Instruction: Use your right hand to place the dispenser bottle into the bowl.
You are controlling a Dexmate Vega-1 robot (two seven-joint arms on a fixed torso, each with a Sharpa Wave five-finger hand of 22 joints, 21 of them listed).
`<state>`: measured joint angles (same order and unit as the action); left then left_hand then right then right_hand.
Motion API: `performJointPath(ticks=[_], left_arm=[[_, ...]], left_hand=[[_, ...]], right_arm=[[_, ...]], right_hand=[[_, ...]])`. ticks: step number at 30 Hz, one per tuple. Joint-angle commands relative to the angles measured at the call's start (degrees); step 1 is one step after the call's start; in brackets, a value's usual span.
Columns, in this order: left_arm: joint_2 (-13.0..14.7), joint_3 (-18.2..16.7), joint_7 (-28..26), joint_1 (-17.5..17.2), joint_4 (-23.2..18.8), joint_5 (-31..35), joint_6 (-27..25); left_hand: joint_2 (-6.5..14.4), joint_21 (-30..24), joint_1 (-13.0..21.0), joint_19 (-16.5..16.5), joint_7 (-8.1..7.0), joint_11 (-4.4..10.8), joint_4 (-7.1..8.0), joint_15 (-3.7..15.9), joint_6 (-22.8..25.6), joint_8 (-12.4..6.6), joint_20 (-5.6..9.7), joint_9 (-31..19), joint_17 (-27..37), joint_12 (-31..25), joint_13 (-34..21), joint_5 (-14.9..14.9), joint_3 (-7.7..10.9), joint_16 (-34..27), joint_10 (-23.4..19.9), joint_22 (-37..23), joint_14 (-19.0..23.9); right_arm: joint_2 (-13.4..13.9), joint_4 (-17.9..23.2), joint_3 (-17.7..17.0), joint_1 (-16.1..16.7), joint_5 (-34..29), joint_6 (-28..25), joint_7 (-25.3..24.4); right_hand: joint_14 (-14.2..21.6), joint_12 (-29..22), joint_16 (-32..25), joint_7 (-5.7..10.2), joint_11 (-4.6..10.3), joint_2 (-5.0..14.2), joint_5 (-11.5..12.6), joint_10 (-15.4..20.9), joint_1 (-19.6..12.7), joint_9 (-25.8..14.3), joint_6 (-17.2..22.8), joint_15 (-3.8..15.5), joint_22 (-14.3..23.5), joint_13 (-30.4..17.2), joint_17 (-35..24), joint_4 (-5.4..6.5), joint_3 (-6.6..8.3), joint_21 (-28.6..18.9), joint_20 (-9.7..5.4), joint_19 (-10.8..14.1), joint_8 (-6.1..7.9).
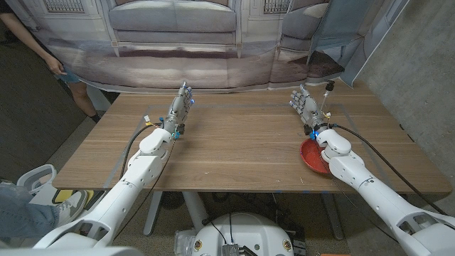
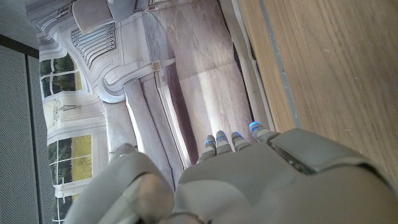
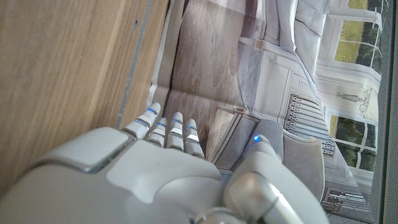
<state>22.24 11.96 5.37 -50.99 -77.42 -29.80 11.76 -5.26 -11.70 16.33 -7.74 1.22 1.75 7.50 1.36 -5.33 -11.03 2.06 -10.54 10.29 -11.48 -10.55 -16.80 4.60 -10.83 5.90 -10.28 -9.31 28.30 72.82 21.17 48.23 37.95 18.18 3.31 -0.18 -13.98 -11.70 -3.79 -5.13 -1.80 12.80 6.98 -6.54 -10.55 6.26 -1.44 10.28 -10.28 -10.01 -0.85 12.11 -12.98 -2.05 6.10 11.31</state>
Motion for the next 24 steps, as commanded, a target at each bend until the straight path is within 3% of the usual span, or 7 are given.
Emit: performJointPath(ticks=[1, 24], left_arm=[[-2.6, -3.8, 1.9, -1.1, -2.3, 4.3, -3.5], [-4.2, -4.8, 2.4, -1.4, -3.8, 6.6, -4.8]], left_hand=[[0.2, -0.2, 0.5, -0.3, 0.03, 0.06, 0.22, -0.13, -0.4, -0.34, 3.06, -0.1, 0.3, -0.3, -0.1, -0.6, -0.41, -0.1, 0.2, -0.1, -0.3], [0.6, -0.2, 0.9, -0.2, 0.07, -0.14, -0.01, -0.26, -0.3, -0.33, 2.71, -0.1, 0.2, -0.4, -0.1, -0.9, -0.54, -0.2, -0.2, -0.1, 0.0]], right_arm=[[0.7, 2.0, -0.5, 1.5, -0.4, 0.4, -0.8], [2.9, 5.1, -1.5, 2.4, -1.2, -0.1, -1.5]], right_hand=[[0.7, -0.4, -0.1, 0.30, 0.00, 0.16, 0.3, 0.6, -0.8, -0.1, 0.2, -0.31, 0.1, -0.1, -0.2, -0.39, 0.34, -0.1, -1.19, 0.5, 0.06], [3.0, -0.5, -0.1, 1.11, 0.59, 0.35, 0.4, 2.4, -2.1, -0.1, 1.5, -0.11, 0.2, -0.1, -0.2, -1.32, 0.46, -0.2, -1.20, 2.1, 0.41]])
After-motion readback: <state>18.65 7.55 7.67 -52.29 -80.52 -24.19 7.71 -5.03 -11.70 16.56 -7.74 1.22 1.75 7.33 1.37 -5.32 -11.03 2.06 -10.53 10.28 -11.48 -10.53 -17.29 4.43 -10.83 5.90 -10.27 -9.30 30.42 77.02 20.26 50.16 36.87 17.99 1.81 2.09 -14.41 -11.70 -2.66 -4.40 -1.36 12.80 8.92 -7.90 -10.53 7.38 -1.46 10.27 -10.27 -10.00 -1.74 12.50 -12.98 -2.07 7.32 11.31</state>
